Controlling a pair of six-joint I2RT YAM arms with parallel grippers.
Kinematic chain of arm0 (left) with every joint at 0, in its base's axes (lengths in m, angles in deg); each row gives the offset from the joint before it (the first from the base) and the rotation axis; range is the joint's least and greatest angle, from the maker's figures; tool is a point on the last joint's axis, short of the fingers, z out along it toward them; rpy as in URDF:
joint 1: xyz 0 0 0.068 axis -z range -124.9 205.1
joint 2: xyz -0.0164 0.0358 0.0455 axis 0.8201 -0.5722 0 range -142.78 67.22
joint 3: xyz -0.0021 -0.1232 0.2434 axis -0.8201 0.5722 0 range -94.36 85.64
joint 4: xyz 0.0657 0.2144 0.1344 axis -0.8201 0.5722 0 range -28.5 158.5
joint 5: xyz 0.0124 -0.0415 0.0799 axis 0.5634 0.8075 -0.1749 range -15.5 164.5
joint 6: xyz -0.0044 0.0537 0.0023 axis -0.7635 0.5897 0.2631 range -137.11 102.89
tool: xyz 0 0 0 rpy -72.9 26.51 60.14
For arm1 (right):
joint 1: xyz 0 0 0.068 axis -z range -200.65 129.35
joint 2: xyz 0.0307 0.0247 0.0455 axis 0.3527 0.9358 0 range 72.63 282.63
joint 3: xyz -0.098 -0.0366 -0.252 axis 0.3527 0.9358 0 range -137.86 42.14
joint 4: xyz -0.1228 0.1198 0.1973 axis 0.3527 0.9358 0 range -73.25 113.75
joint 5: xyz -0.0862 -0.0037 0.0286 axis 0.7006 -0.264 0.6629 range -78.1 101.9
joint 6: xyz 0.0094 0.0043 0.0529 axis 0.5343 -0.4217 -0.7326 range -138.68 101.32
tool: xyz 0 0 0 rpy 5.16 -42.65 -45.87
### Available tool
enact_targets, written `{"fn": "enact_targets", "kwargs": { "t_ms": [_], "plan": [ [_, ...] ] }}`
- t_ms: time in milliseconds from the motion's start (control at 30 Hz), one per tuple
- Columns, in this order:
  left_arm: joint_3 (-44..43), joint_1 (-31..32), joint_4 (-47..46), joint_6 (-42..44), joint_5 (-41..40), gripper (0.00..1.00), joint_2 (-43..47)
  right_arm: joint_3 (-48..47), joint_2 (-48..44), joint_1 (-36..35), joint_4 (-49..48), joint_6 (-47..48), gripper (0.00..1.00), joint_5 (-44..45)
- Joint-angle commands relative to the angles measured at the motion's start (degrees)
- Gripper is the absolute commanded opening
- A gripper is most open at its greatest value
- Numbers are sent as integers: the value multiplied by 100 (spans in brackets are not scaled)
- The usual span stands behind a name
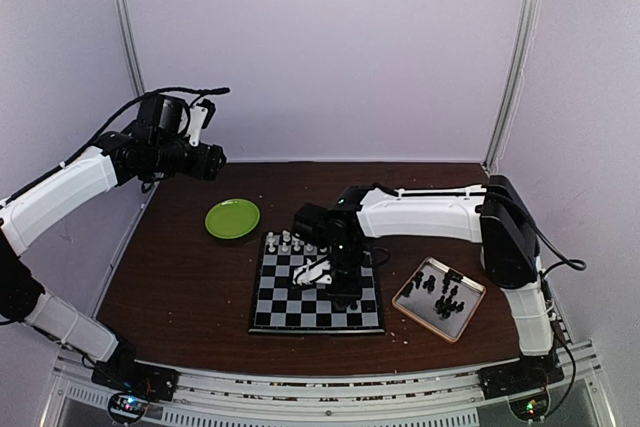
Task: Set up the chess pieces on the board
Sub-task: Place the pawn at c7, then pick up the pawn from the storage box.
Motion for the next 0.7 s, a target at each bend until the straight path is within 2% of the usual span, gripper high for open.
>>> {"fn": "enact_targets", "kwargs": {
  "t_ms": [0,200,367,667],
  "plan": [
    [-51,21,-175,-34,53,74,19,-183,-238,-24,91,-46,23,67],
    [-51,18,-175,-33,53,74,8,-201,-704,-24,229,-67,27,-131],
    [-51,15,-175,-27,43,74,0,156,-1358,131,172,-59,27,-117],
    [-51,21,-175,-63,118,74,-32,1766,-2747,1075,-205,-73,27,-10]
  ]
}}
